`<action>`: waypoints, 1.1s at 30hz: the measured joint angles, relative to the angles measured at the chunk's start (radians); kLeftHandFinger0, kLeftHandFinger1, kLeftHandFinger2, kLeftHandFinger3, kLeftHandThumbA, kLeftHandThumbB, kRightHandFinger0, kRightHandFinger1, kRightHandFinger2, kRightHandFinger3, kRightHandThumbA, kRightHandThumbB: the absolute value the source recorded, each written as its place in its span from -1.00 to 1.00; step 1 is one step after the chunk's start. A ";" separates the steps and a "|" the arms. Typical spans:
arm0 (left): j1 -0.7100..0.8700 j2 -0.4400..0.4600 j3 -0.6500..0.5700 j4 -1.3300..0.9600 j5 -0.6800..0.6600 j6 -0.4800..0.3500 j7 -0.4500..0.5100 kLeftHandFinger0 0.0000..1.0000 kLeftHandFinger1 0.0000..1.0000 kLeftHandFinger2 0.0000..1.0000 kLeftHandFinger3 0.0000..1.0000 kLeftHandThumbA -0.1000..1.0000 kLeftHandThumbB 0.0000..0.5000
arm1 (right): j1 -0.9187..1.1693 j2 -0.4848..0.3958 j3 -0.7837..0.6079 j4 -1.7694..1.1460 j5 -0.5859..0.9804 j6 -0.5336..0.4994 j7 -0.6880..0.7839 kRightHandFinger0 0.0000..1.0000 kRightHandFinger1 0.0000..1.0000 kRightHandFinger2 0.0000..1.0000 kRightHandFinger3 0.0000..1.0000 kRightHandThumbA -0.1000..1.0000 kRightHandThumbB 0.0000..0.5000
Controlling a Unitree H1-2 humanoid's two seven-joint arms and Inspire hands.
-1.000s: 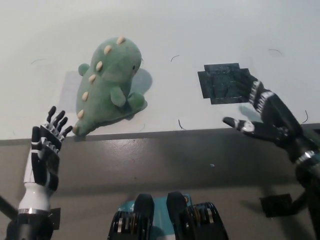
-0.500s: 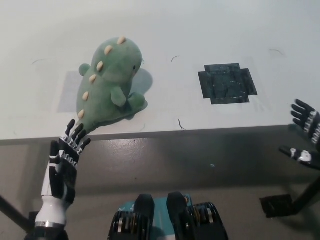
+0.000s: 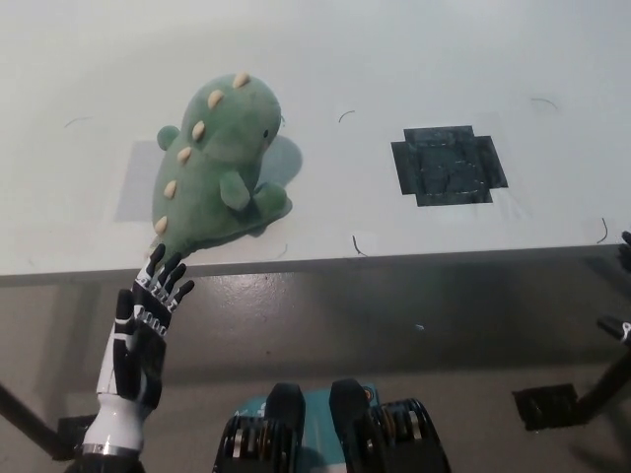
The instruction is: Use both hands to pick up a dinasour on the right side and move it to the left side
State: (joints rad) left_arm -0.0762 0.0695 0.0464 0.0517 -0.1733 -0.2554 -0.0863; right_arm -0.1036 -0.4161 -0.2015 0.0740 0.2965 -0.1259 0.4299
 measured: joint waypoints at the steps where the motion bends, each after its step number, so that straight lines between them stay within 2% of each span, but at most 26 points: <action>1: -0.004 0.001 0.000 0.012 -0.001 -0.006 -0.004 1.00 1.00 1.00 1.00 1.00 0.96 | 0.005 0.001 0.000 0.006 0.000 -0.010 0.000 1.00 1.00 1.00 1.00 1.00 -0.20; 3: -0.006 0.002 0.000 0.023 -0.001 -0.015 -0.009 1.00 1.00 1.00 1.00 1.00 1.00 | 0.008 0.005 0.001 0.018 0.001 -0.023 0.000 1.00 1.00 1.00 1.00 1.00 -0.22; 5: -0.006 0.002 0.001 0.025 -0.001 -0.021 -0.012 1.00 1.00 1.00 1.00 1.00 0.94 | 0.010 0.008 0.002 0.029 0.001 -0.030 0.001 1.00 1.00 1.00 1.00 1.00 -0.22; 7: -0.006 0.004 0.004 0.027 -0.002 -0.028 -0.018 1.00 1.00 1.00 1.00 1.00 0.91 | 0.010 0.013 0.003 0.035 0.001 -0.039 0.001 1.00 1.00 1.00 1.00 1.00 -0.10; 9: -0.006 0.007 0.007 0.031 -0.004 -0.034 -0.021 1.00 1.00 1.00 1.00 1.00 0.91 | 0.012 0.018 0.003 0.035 -0.001 -0.052 -0.001 1.00 1.00 1.00 1.00 1.00 -0.09; 11: -0.006 0.010 0.008 0.034 -0.006 -0.039 -0.023 1.00 1.00 1.00 1.00 1.00 0.89 | 0.014 0.021 0.003 0.035 -0.001 -0.059 -0.001 1.00 1.00 1.00 1.00 1.00 -0.17; 16: -0.004 0.015 0.011 0.038 -0.011 -0.048 -0.027 1.00 1.00 1.00 1.00 1.00 0.83 | 0.019 0.023 0.003 0.035 -0.001 -0.066 -0.002 1.00 1.00 1.00 1.00 1.00 -0.20; 18: -0.003 0.015 0.011 0.039 -0.015 -0.052 -0.029 1.00 1.00 1.00 1.00 1.00 0.87 | 0.019 0.023 0.003 0.035 -0.002 -0.071 -0.002 1.00 1.00 1.00 1.00 1.00 -0.12; 22: 0.002 0.014 0.011 0.039 -0.017 -0.053 -0.030 1.00 1.00 1.00 1.00 1.00 0.86 | 0.019 0.023 0.003 0.035 -0.004 -0.081 -0.004 1.00 1.00 1.00 1.00 1.00 -0.12; 24: 0.006 0.012 0.010 0.037 -0.017 -0.052 -0.030 1.00 1.00 1.00 1.00 1.00 0.88 | 0.020 0.023 0.003 0.034 -0.004 -0.082 -0.006 1.00 1.00 1.00 1.00 1.00 -0.05; 33: 0.019 -0.001 0.008 0.025 -0.010 -0.042 -0.028 1.00 1.00 1.00 1.00 1.00 0.81 | 0.031 0.023 -0.005 0.022 0.002 -0.082 -0.015 1.00 1.00 1.00 1.00 1.00 -0.12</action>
